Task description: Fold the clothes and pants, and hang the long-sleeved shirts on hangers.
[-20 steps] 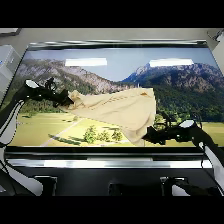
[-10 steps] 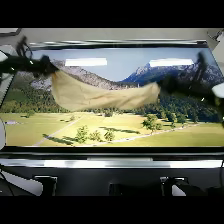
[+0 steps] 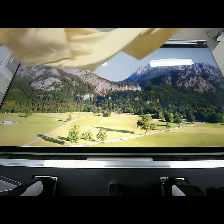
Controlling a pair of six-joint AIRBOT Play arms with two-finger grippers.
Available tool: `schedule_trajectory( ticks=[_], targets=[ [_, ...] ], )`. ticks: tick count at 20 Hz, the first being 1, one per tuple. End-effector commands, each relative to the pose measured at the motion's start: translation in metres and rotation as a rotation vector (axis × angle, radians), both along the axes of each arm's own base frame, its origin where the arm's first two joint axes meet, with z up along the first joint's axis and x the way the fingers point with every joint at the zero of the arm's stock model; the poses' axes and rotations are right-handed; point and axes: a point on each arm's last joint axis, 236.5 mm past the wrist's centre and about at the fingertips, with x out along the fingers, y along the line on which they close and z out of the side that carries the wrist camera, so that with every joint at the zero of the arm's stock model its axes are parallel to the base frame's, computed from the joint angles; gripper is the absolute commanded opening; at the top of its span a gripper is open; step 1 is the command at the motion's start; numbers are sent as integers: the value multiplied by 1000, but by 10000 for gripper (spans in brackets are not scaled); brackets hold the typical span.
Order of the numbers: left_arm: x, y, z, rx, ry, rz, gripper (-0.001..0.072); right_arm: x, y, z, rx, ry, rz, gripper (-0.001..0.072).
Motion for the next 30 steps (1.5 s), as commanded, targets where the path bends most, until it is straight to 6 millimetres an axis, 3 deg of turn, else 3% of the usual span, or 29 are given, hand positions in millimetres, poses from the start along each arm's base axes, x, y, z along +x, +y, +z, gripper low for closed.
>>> schedule_trajectory(
  ticks=[1, 3, 5, 7, 9, 12, 15, 17, 19, 20, 23, 24, 25, 26, 27, 30],
  targets=[
    [-112, 9, 27, 165, -79, 202, 16, -104, 4, 46, -59, -119, -39, 24],
    [-142, 24, 38, 186, -122, 332, 16, -133, -15, 62, -37, -175, -144, 24],
    [-135, 26, 29, 166, -76, 328, 15, -128, -26, 57, -39, -153, -193, 24],
    [-97, 25, -4, 118, 52, 246, 15, -90, -22, 24, -26, -26, -150, 24],
    [-46, 31, -54, 66, 215, 168, 16, -36, -15, -40, -18, 197, -87, 25],
    [35, 35, -176, 42, 518, 49, 16, 36, -15, -169, -24, 595, -21, 25],
    [104, 18, -327, 19, 771, -41, 16, 78, -13, -299, -32, 903, 51, 25],
    [134, 7, -418, -5, 906, -60, 17, 97, -17, -371, -25, 1024, 58, 25],
    [154, 0, -485, -20, 995, -60, 17, 115, -23, -430, -11, 1088, 38, 25],
    [163, -1, -507, -29, 1020, -58, 17, 123, -25, -454, 3, 1112, 21, 25],
    [183, -2, -536, -70, 1037, -57, 22, 141, -30, -491, 24, 1137, -11, 25],
    [187, -1, -537, -78, 1034, -58, 72, 144, -31, -495, 27, 1136, -18, 25],
    [191, 2, -531, -82, 1022, -51, 221, 146, -32, -497, 29, 1134, -21, 25],
    [192, 7, -520, -81, 1010, -56, 416, 145, -32, -496, 29, 1134, -20, 25],
    [191, 13, -505, -85, 1005, -59, 523, 143, -31, -495, 27, 1141, -14, 25],
    [169, 48, -443, -82, 1018, -54, 543, 128, -26, -493, 17, 1187, 21, 25]
  ],
)
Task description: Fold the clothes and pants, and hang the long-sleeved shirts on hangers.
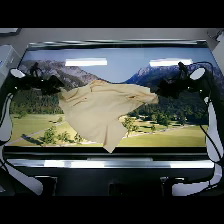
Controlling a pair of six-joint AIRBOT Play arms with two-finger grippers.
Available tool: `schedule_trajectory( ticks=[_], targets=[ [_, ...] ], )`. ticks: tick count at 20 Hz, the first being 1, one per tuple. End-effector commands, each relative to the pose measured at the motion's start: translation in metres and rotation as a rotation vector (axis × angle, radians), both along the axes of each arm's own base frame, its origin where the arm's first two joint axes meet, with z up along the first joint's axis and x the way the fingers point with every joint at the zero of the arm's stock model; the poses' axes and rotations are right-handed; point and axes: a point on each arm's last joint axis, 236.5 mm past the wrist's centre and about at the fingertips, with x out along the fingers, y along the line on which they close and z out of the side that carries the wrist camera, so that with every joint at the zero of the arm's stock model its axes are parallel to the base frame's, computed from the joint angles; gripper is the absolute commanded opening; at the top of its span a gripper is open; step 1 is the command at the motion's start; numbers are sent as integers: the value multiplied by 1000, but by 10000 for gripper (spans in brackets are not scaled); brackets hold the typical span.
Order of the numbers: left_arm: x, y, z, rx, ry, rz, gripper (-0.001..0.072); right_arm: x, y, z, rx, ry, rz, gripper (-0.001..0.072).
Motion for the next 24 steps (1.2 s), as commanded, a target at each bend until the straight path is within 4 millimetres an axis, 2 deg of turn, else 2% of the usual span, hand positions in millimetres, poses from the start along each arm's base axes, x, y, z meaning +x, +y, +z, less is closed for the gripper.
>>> schedule_trajectory(
  ticks=[1, 3, 4, 6, 8, 10, 13, 16, 18, 20, 24],
  targets=[
    [-34, 37, 51, 32, 55, 1, 542, -13, 5, -3, 10, 50, 32, 25],
    [-71, 69, 76, 137, 103, 11, 541, -18, 6, 0, 13, 59, 43, 25],
    [-89, 77, 87, 173, 123, 12, 541, -20, 7, 1, 14, 61, 47, 25],
    [-116, 75, 102, 173, 128, 39, 541, -23, 8, 4, 15, 65, 54, 25],
    [-145, 53, 100, 132, 121, 48, 541, -26, 9, 5, 20, 74, 60, 24],
    [-180, 11, 82, -3, 95, 31, 541, -28, 10, 5, 19, 77, 76, 24],
    [-228, -37, 35, -178, 68, 106, 541, -33, 12, 5, 24, 86, 98, 25],
    [-267, -72, -6, -326, 84, 160, 541, -41, 15, 4, 27, 111, 129, 25],
    [-287, -90, -30, -362, 123, 156, 541, -43, 15, 6, 24, 109, 143, 25],
    [-299, -99, -47, -336, 153, 147, 541, -43, 15, 9, 19, 98, 149, 25],
    [-297, -118, -61, -284, 144, 122, 541, -41, 14, 13, 15, 76, 149, 25]
  ],
)
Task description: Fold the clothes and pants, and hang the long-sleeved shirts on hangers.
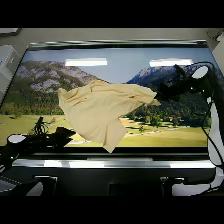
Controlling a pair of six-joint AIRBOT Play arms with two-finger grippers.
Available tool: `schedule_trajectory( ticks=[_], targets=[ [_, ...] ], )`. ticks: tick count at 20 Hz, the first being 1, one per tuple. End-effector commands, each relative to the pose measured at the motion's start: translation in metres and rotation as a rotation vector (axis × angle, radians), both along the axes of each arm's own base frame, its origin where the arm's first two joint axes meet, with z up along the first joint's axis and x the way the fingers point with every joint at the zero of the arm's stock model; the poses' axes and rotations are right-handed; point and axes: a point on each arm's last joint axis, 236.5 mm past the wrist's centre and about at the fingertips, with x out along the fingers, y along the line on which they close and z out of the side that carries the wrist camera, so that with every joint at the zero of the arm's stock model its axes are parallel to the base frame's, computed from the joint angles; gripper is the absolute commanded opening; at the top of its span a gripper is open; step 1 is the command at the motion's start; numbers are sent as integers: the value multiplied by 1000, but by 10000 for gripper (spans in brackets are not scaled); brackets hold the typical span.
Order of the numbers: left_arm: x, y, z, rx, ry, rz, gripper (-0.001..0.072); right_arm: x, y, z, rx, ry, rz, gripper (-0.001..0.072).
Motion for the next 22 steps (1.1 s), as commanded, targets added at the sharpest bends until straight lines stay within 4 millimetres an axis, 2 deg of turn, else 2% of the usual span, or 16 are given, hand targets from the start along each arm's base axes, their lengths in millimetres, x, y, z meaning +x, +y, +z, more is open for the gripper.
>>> schedule_trajectory(
  ticks=[1, 5, 12, 17, 19, 20, 22],
  targets=[
    [-1, -15, -19, 28, 3, 14, 541, 0, 0, 3, -2, -9, 6, 25],
    [-4, -27, -40, 20, 70, 13, 541, -1, 0, 3, -1, -8, 7, 25],
    [8, -33, -46, -24, 79, 70, 541, 0, 0, 6, -4, -21, 7, 25],
    [-2, -55, -59, -24, 121, 15, 541, 0, 0, 7, -5, -24, 8, 25],
    [2, -61, -63, -8, 123, 5, 536, 0, 0, 7, -5, -22, 9, 25],
    [5, -60, -64, -4, 124, 12, 458, 0, 0, 7, -5, -22, 9, 25],
    [15, -60, -60, -4, 104, 18, 78, 0, 0, 7, -5, -21, 9, 25]
  ],
)
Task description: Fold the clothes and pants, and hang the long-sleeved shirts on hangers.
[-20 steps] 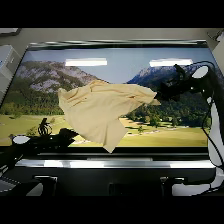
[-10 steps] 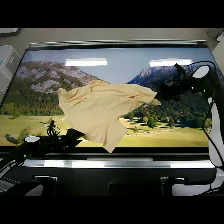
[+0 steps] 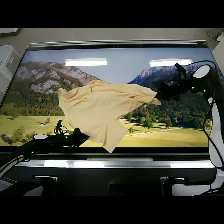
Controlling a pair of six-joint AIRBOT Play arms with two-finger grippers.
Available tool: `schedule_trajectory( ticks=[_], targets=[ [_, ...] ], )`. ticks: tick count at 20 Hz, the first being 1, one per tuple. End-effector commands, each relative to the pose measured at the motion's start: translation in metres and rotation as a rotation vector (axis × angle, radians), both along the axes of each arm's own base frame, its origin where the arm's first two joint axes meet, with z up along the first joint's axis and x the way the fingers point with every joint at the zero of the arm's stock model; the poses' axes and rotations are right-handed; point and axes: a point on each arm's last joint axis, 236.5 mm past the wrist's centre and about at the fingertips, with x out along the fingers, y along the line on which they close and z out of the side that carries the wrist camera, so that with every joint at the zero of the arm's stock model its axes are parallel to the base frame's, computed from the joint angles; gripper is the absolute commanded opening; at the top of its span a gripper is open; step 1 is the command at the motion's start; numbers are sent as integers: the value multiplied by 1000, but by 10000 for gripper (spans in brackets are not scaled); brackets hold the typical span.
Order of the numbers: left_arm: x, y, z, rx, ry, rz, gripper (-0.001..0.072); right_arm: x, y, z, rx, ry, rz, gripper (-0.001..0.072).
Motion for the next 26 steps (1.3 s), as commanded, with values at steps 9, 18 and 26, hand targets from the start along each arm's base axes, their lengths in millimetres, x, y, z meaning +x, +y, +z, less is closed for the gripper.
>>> schedule_trajectory(
  ticks=[9, 18, 26],
  targets=[
    [131, -9, 146, -135, -378, -2, 17, 8, 27, 73, 76, -275, 125, 24],
    [177, 129, 527, 254, -1168, 4, 17, -2, 4, 338, -18, -1033, -81, 24],
    [-20, 142, 599, 774, -1238, 49, 17, -237, 1, 508, -141, -1417, -186, 23]
  ],
)
